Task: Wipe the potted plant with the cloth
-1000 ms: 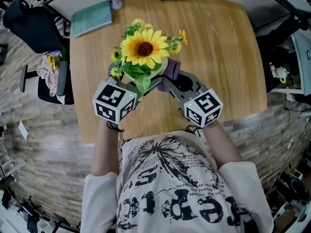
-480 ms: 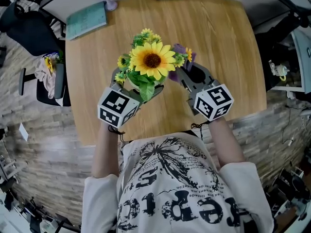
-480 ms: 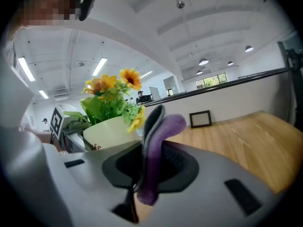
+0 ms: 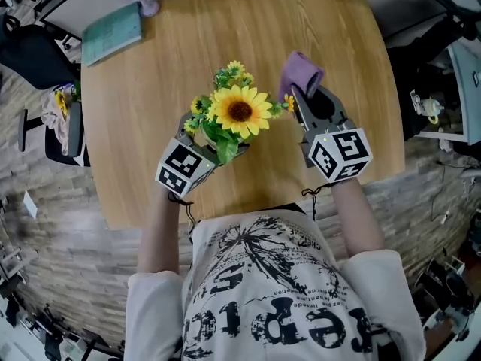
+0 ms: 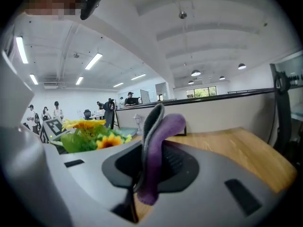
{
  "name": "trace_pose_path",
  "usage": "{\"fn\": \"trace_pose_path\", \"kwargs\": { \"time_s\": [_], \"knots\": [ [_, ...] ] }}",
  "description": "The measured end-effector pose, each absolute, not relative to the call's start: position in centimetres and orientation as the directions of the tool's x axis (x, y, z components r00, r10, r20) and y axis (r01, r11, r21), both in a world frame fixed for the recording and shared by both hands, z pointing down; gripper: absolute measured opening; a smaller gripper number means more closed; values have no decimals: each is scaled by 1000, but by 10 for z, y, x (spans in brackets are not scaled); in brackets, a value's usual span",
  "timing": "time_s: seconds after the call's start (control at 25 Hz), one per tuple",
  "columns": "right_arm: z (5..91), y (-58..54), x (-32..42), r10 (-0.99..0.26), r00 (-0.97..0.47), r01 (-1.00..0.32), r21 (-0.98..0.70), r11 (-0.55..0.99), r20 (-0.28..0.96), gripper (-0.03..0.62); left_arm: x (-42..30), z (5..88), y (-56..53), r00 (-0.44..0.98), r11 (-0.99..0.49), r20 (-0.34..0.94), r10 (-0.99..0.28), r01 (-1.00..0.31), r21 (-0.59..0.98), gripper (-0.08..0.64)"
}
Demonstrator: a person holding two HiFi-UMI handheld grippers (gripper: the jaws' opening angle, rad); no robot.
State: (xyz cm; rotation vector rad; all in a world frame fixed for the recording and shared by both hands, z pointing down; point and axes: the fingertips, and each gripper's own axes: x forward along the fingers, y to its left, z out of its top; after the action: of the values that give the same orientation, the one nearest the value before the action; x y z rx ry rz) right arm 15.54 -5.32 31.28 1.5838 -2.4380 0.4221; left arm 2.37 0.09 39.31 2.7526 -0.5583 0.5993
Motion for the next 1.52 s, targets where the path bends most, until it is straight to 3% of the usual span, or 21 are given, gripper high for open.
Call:
{"fn": "trace_pose_path", "kwargs": {
  "time_s": [0.36, 0.92, 1.32, 1.52],
  "knots": [
    [334, -56, 181, -860, -394, -914, -38, 404, 324, 78, 56, 462, 13, 817, -914, 527, -234, -369, 167, 531],
    [370, -53, 196, -815, -473, -878, -99, 469, 335, 78, 82, 505, 14, 803, -964, 570, -175, -258, 69, 531],
    [376, -46, 206, -807, -461, -882, -91, 462, 369, 78, 87, 509, 9, 805, -960, 555, -208, -277, 42, 534],
    [379, -44, 203, -803, -456, -883, -83, 461, 383, 78, 85, 491, 2, 847, -932, 454, -277, -352, 88, 577]
  ]
}}
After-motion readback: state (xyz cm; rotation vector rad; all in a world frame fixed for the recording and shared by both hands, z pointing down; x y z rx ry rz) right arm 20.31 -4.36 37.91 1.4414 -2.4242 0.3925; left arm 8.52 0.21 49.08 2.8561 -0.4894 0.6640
